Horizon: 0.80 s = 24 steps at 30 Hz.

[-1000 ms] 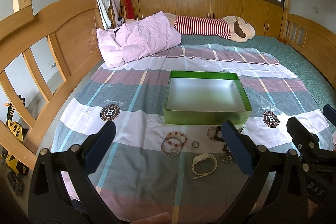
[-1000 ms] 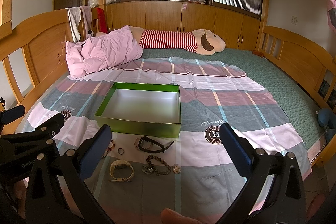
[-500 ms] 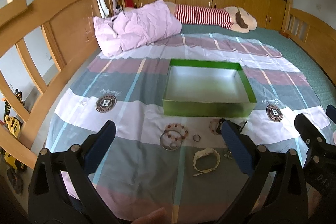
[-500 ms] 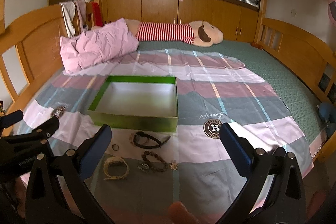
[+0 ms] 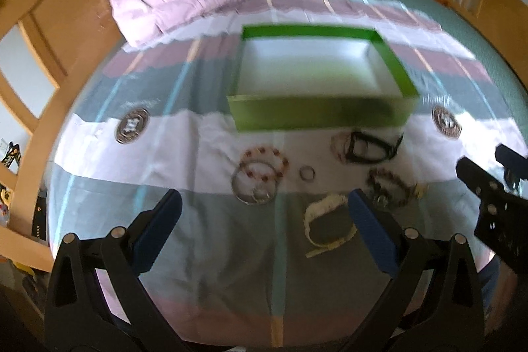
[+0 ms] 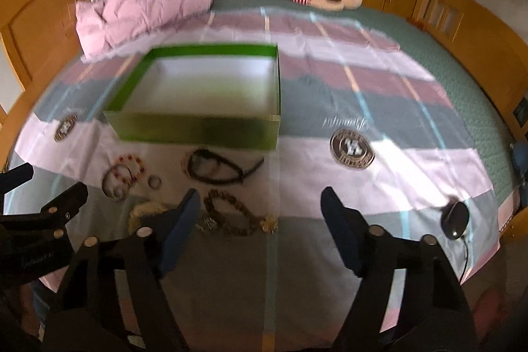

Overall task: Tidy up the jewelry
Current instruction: 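Close the left gripper on the cream watch while the right grasps the black-strap watch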

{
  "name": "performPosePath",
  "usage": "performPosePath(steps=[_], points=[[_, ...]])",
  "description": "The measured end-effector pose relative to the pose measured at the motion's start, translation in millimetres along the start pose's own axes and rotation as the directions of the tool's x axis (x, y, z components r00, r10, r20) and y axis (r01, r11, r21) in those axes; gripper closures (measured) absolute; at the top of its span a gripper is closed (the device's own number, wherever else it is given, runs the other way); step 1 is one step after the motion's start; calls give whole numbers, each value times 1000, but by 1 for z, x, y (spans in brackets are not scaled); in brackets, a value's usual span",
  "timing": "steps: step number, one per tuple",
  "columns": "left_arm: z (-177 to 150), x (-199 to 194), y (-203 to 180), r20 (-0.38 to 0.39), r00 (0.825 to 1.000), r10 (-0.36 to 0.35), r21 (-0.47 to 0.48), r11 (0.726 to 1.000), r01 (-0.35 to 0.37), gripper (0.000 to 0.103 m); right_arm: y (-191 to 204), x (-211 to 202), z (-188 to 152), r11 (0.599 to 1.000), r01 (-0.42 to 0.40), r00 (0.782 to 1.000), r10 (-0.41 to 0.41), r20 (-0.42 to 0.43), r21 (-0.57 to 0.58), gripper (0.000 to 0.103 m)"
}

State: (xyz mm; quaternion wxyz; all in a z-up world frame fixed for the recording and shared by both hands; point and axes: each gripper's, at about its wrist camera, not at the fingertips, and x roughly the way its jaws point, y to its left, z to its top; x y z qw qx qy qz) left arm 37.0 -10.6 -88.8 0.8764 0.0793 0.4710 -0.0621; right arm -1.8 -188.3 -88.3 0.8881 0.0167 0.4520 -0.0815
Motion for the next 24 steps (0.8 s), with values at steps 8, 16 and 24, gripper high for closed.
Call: performPosePath(steps=[8,16,24], points=[[-10,51,-17,-124,992,-30,58,998,38,15,-2,50,-8,1000,-21,992,20,-122,-8,43],[-9,81,-25,-183,981,-59,58,996,71,26,1,83,3,997,-71,983,71,-171,8,53],[-7,97,-34,-233,967,-108,59,991,124,27,19,127,38,995,-103,978,99,-183,-16,53]])
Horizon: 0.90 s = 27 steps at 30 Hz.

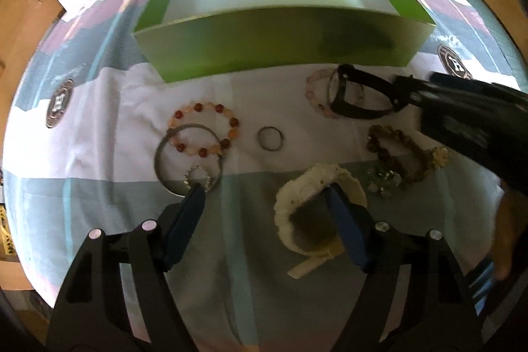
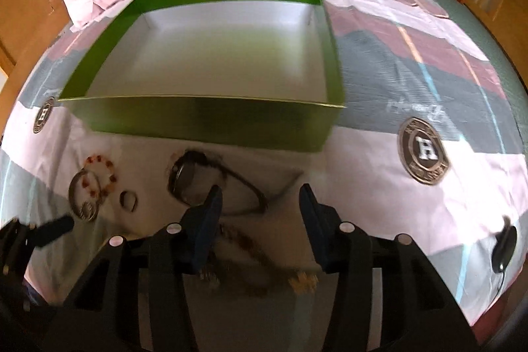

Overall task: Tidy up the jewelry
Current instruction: 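Close the left gripper on the cream watch while the right grasps the black-strap watch, then carry both watches over the green box and open both grippers inside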

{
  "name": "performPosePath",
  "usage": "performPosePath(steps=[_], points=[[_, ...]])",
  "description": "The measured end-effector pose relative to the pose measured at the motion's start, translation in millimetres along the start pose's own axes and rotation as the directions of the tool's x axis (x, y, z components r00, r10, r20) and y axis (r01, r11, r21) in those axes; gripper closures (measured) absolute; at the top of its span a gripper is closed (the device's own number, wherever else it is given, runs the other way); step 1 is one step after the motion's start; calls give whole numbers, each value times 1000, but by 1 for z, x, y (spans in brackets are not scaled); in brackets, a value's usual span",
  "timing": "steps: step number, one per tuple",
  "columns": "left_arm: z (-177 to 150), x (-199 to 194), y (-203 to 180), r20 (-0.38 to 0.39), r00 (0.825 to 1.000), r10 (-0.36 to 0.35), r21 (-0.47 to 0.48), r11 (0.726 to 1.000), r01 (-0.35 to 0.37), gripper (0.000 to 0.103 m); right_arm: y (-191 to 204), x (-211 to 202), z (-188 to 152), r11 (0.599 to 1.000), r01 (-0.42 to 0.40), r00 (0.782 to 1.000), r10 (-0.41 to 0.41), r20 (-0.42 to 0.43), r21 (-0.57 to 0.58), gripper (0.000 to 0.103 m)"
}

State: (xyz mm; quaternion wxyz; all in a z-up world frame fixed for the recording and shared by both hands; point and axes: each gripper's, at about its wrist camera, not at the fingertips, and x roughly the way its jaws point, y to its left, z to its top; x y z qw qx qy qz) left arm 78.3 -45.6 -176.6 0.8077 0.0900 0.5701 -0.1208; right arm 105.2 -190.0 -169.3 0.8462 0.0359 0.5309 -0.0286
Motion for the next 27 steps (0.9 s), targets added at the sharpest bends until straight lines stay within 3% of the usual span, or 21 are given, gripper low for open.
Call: performPosePath(steps=[2,5,6,7,9,16,27], points=[[0,3,0,-11,1000,-10,-2,1000,10,27,3,10,3,1000,13,1000,-13,-18,-9,53],[0,5,1,-21,998,-60,-17,998,60,37,4,20,4,999,40,999,-41,-36,-26,66],[1,7,0,-27,996,-81,-23,997,80,48,4,21,3,998,48,998,-50,-39,-29,79],[0,9,0,-34,994,-101,-28,995,100,64,3,21,2,998,53,998,-54,-45,-28,83],[-2,14,-3,-59,992,-112,-28,993,111,78,-2,21,0,999,44,998,-45,-53,-20,92],[-8,-3,-1,-27,993,-119,-34,992,118,82,-9,0,-11,999,38,999,-39,-30,-11,96],[-15,-60,11,78,994,-75,-45,996,78,82,-19,-75,-13,998,65,992,-64,108,-5,96]])
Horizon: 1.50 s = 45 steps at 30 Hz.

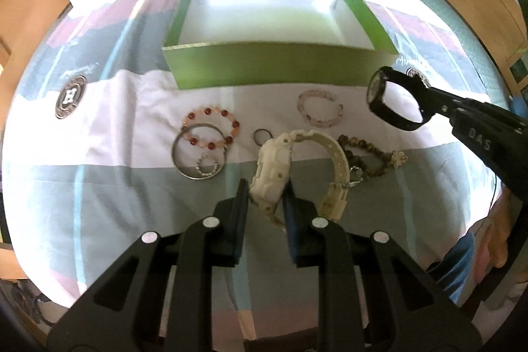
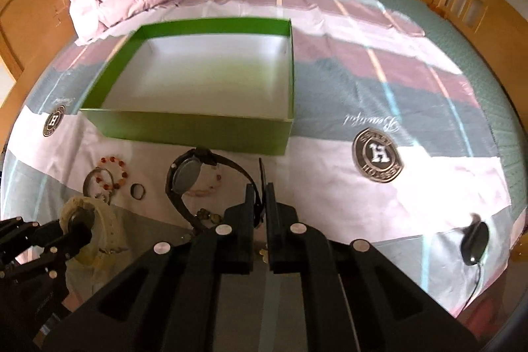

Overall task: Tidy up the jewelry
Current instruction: 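Carry both watches over the green box and open both grippers inside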

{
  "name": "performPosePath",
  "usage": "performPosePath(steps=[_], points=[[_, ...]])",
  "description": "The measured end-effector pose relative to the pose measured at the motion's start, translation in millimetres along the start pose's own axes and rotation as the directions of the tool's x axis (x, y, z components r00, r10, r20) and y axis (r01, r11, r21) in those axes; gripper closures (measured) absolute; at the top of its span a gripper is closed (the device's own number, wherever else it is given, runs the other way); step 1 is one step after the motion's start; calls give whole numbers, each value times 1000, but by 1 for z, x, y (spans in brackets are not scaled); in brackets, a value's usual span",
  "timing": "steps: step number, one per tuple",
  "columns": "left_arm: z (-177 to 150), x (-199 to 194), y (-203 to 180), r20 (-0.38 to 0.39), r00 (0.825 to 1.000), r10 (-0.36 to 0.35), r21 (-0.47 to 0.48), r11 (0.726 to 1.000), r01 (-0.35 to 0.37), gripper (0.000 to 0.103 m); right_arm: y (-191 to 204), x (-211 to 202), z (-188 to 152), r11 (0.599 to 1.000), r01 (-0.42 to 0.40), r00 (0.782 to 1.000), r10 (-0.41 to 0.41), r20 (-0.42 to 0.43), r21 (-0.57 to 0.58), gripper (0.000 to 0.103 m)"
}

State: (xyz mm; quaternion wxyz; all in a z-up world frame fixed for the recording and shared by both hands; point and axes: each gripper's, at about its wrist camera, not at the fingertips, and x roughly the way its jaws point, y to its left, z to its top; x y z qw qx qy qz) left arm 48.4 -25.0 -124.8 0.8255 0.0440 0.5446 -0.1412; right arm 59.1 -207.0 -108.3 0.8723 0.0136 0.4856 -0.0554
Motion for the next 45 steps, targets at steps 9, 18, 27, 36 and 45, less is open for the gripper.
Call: performPosePath(steps=[9,18,27,36,45], points=[[44,-45,14,166,985,53,-28,998,-49,82,9,-61,20,1000,6,987,-4,159,-7,96],[152,-42,25,250,966,73,-46,997,-63,82,11,-50,114,998,-63,969,54,241,29,96],[194,73,39,61,995,80,-95,993,-74,82,28,79,135,990,-92,996,94,-11,102,96],[188,115,41,-23,996,83,-101,991,-85,59,35,117,124,998,-11,996,16,-88,66,83],[119,-13,64,210,977,35,-164,986,0,54,-13,-10,50,986,-142,984,131,118,89,83]])
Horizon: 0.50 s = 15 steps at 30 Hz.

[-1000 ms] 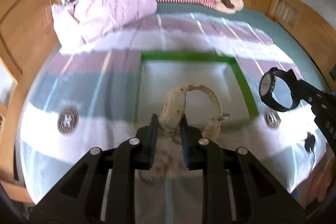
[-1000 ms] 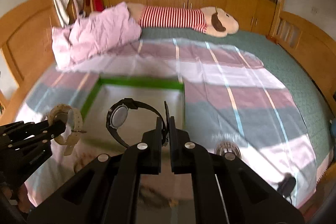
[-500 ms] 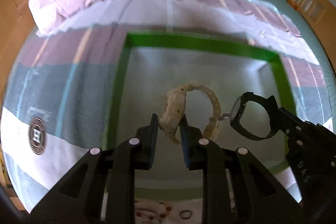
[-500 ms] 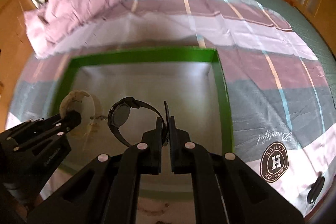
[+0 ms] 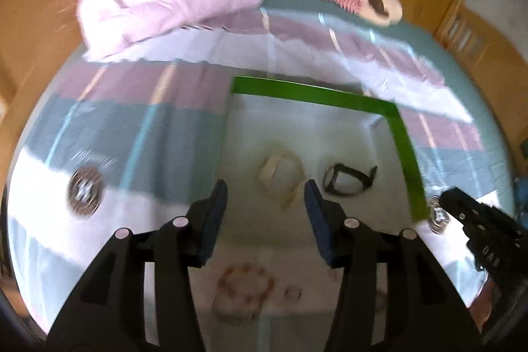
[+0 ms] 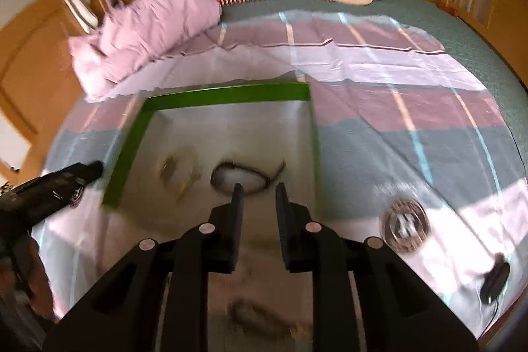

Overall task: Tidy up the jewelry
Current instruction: 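Carry both watches over the green box and open both grippers inside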

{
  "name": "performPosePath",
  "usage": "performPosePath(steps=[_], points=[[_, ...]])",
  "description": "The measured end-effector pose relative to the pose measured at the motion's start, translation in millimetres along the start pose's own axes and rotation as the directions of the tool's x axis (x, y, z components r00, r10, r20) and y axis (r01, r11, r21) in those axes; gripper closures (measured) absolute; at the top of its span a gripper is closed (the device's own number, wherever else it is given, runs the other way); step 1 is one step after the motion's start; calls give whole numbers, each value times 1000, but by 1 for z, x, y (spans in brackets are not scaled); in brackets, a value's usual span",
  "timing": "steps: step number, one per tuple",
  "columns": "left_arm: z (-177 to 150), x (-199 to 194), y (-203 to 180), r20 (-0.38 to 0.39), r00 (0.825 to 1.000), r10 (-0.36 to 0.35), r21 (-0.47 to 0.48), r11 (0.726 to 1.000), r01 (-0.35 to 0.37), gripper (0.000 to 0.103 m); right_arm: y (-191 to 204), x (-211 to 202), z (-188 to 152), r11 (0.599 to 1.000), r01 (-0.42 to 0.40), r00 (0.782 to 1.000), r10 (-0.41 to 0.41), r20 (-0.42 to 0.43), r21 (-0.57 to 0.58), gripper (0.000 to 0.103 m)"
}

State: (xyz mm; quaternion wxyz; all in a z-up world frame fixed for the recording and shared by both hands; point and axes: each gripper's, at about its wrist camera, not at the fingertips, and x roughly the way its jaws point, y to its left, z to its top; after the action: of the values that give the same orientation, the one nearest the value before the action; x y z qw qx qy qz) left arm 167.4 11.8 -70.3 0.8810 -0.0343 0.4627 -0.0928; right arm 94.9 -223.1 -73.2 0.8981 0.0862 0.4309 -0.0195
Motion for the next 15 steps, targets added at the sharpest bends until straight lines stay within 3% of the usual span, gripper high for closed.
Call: performPosePath(steps=[4,8,10,15], points=[[-62,-31,30,35,999,32,-52,998,-30,55,-11,-14,-64,997,51,999,-51,-6,-63,83],[-115,-10,43,-67,997,30,-66,997,-34,55,-21,12,-108,999,25,991,-29,-127,-27,77],[-128,4,43,-121,992,43,-73,996,-52,56,-21,23,-117,999,35,987,-38,-154,-26,77],[-142,15,26,-141,987,70,-10,997,-72,55,-7,36,-121,997,33,984,-44,-170,-69,77]])
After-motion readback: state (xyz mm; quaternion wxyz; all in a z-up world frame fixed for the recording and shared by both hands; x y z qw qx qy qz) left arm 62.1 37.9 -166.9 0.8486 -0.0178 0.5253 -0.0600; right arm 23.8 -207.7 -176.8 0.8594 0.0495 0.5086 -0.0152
